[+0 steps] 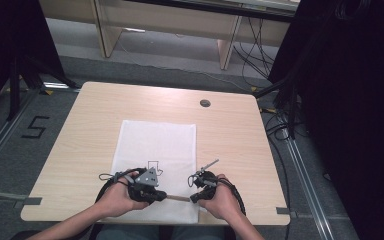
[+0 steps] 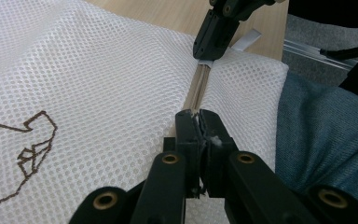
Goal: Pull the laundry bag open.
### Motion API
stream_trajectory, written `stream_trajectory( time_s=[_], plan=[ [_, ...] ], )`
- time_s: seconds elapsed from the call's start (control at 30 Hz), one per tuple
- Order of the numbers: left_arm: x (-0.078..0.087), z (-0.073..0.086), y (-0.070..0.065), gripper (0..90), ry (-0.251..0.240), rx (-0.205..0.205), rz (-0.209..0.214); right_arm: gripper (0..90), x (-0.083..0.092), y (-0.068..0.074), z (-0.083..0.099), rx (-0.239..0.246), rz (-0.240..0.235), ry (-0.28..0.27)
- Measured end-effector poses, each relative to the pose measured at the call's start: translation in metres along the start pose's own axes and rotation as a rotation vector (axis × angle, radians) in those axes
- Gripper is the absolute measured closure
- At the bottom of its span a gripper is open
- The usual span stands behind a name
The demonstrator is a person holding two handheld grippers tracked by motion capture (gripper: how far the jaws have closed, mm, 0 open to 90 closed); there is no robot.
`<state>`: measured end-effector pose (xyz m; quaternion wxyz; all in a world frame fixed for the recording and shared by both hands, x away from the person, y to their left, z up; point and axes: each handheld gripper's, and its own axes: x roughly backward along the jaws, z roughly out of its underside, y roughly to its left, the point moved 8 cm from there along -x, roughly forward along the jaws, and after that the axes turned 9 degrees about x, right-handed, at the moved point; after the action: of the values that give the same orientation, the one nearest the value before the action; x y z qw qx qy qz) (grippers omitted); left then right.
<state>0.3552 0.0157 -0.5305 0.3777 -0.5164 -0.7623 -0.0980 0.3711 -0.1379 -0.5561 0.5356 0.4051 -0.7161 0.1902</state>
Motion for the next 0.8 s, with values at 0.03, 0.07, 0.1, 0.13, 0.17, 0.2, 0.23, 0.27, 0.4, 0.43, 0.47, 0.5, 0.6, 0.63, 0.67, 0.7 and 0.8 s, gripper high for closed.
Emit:
stream_trajectory(
  time_s=[0.03, 0.07, 0.1, 0.13, 0.17, 0.2, 0.23, 0.27, 0.4, 0.43, 0.47, 0.5, 0.6, 0.63, 0.67, 0.7, 0.8],
  plan=[
    [-0.0001, 0.0002, -0.0001, 87.1, 0.0, 0.001, 0.0, 90.0, 0.0, 0.0, 0.0, 0.0, 0.0, 0.0],
    [-0.0001, 0.0001, 0.0, 87.1, 0.0, -0.004, 0.0, 90.0, 0.0, 0.0, 0.0, 0.0, 0.0, 0.0],
    [-0.0001, 0.0, 0.0001, 87.1, 0.0, -0.006, 0.001, 90.0, 0.0002, 0.0004, 0.0001, -0.004, -0.001, 0.002],
    [0.0002, 0.0003, 0.0003, 87.1, 0.003, -0.003, -0.002, 90.0, 0.0003, 0.0008, 0.0003, -0.008, -0.003, 0.004],
    [0.0001, 0.0002, 0.0002, 87.1, 0.002, -0.002, -0.002, 90.0, 0.0003, 0.0006, 0.0002, -0.007, -0.003, 0.003],
    [0.0002, 0.0003, 0.0002, 87.1, 0.003, -0.003, -0.002, 90.0, 0.0005, 0.0015, 0.0005, -0.015, -0.007, 0.007],
    [0.0001, 0.0, -0.0005, 87.1, -0.002, 0.0, 0.0, 90.0, 0.0006, 0.002, 0.0006, -0.02, -0.009, 0.009],
    [0.0002, -0.0002, -0.0007, 87.1, -0.003, -0.003, -0.001, 90.0, 0.0005, 0.0019, 0.0006, -0.019, -0.009, 0.007],
    [0.0022, -0.0012, -0.0005, 87.1, -0.01, -0.004, -0.002, 90.0, 0.0002, 0.0003, 0.0001, -0.007, -0.003, 0.0],
    [0.0032, 0.0, 0.0002, 87.1, -0.004, -0.006, -0.005, 90.0, 0.0002, 0.0004, 0.0002, -0.008, -0.003, 0.001],
    [0.0035, 0.0005, 0.0003, 87.1, -0.007, -0.004, 0.0, 90.0, 0.0004, 0.0013, 0.0004, -0.013, -0.006, 0.004],
    [0.0045, 0.0011, 0.001, 87.1, -0.005, -0.011, -0.001, 90.0, -0.0001, 0.0, 0.0, 0.001, 0.0, -0.002],
    [0.0071, 0.0009, 0.0023, 87.1, -0.012, -0.018, -0.001, 90.0, 0.0, 0.0, 0.0, 0.003, -0.001, 0.002],
    [0.0074, 0.001, 0.0018, 87.2, -0.014, -0.01, -0.001, 90.0, 0.0, 0.0001, -0.0001, 0.002, -0.002, 0.002],
    [0.0075, 0.0017, 0.0014, 87.2, -0.012, 0.004, -0.006, 90.0, -0.0002, -0.0003, 0.0, -0.004, 0.001, 0.003],
    [0.0075, 0.0018, 0.0013, 87.2, -0.012, 0.002, -0.006, 90.0, -0.0005, -0.0006, -0.0002, 0.004, -0.002, -0.001],
    [0.0076, 0.0017, 0.0014, 87.2, -0.012, 0.003, -0.006, 90.0, -0.0003, -0.0006, -0.0003, 0.008, -0.003, -0.002]
  ],
)
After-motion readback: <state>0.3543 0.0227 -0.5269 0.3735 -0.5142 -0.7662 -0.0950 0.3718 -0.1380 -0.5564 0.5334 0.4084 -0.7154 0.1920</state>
